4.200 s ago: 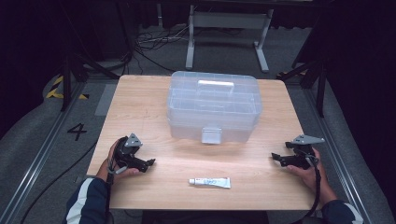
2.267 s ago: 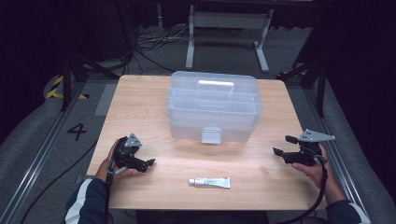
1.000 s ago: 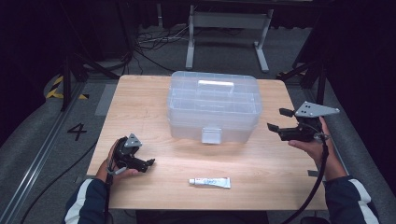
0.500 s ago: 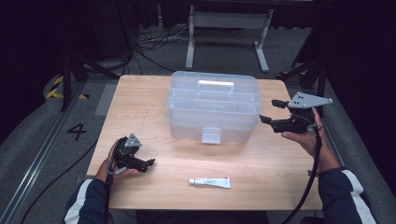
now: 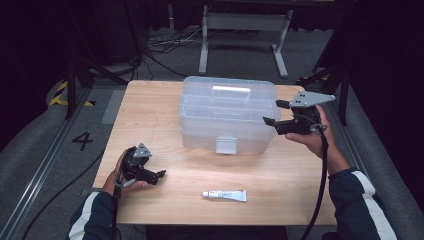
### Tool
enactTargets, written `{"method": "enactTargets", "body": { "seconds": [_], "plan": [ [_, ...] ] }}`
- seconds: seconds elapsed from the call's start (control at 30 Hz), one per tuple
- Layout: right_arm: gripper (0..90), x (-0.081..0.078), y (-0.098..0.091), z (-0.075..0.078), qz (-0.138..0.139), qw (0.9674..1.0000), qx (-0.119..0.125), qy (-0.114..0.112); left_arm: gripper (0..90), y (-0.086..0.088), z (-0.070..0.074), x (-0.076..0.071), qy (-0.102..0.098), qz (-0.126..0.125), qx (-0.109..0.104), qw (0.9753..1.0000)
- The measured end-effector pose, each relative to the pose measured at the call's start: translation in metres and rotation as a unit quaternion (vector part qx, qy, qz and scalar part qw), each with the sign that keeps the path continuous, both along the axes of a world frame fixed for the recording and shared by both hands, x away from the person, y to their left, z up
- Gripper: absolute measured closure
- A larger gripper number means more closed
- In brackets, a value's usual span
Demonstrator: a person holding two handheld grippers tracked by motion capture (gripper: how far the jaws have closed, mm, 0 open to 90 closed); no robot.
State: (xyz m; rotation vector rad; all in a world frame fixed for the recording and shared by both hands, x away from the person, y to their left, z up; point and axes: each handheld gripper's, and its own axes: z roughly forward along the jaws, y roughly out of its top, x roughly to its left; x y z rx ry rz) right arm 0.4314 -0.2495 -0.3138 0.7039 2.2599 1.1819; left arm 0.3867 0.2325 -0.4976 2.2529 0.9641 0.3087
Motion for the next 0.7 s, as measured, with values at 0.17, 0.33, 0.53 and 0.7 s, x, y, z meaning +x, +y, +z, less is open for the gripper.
{"method": "enactTargets", "body": {
  "seconds": [0.17,0.33,0.53,0.7],
  "plan": [
    [29.4,0.005,0.012,0.003,0.001,1.0000,-0.004,0.006,0.6,0.000,0.000,0.000,0.000,0.001,0.000,1.0000],
    [32.8,0.017,0.025,0.003,0.002,0.9999,-0.011,0.012,0.5,0.000,0.000,0.000,0.000,0.001,0.000,1.0000],
    [35.5,0.029,0.036,0.003,0.004,0.9995,-0.023,0.021,0.5,0.000,0.000,0.000,0.000,0.001,0.000,1.0000],
    [37.5,0.037,0.043,0.005,0.004,0.9993,-0.027,0.026,0.6,0.000,0.000,0.000,0.000,0.001,0.001,1.0000]
  ]
}}
